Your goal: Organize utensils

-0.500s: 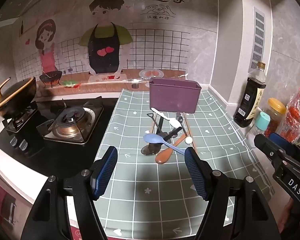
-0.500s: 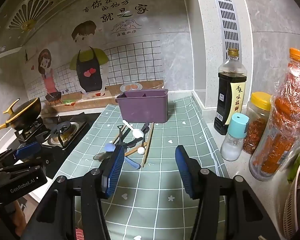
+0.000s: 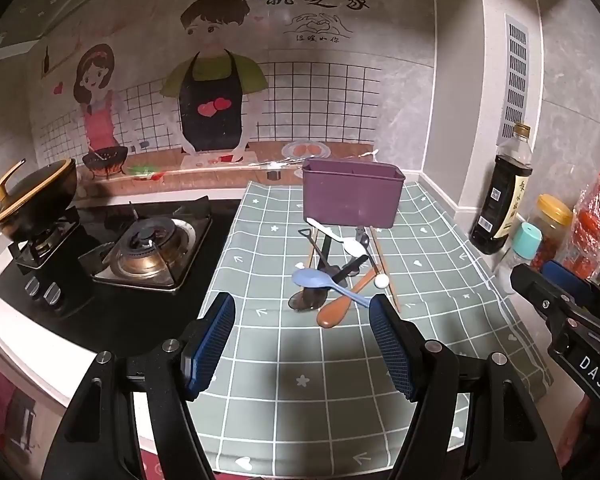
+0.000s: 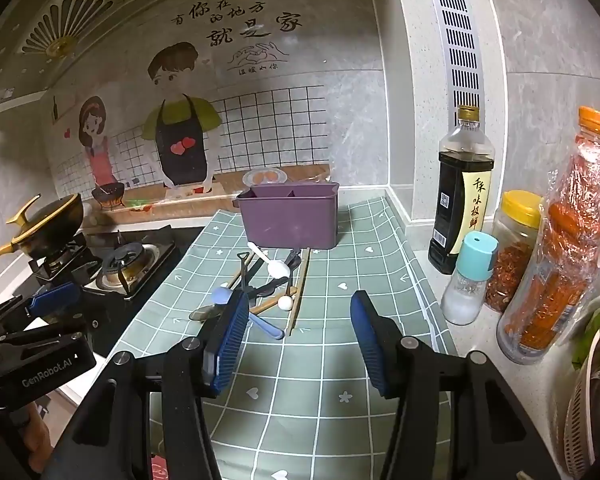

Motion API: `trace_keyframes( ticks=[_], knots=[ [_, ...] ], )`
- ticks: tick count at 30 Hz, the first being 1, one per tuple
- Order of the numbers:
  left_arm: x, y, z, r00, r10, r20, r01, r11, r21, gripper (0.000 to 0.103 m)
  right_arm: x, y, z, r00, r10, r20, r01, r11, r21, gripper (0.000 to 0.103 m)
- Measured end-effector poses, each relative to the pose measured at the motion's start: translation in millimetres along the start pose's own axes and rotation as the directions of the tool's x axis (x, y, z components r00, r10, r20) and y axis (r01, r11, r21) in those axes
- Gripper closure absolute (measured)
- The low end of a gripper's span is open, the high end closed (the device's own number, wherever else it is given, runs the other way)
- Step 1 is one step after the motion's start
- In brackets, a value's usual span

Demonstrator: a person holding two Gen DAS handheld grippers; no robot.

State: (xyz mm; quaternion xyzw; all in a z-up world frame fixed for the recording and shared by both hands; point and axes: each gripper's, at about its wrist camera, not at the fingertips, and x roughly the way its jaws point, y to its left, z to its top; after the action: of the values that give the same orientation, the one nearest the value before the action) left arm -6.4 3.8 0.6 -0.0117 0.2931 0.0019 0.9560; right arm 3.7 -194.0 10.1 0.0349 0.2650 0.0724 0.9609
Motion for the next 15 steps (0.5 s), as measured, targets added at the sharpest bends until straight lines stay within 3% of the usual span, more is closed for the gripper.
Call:
trace_keyframes(
  ticks=[15],
  knots=[
    [-6.5, -2.1, 6.1, 1.000, 0.001, 0.010, -0.001, 1.000, -0.002, 0.033, -2.7, 3.3, -2.1, 1.000, 0.000, 0.003, 0.000, 1.000, -0.007, 0.052]
  ],
)
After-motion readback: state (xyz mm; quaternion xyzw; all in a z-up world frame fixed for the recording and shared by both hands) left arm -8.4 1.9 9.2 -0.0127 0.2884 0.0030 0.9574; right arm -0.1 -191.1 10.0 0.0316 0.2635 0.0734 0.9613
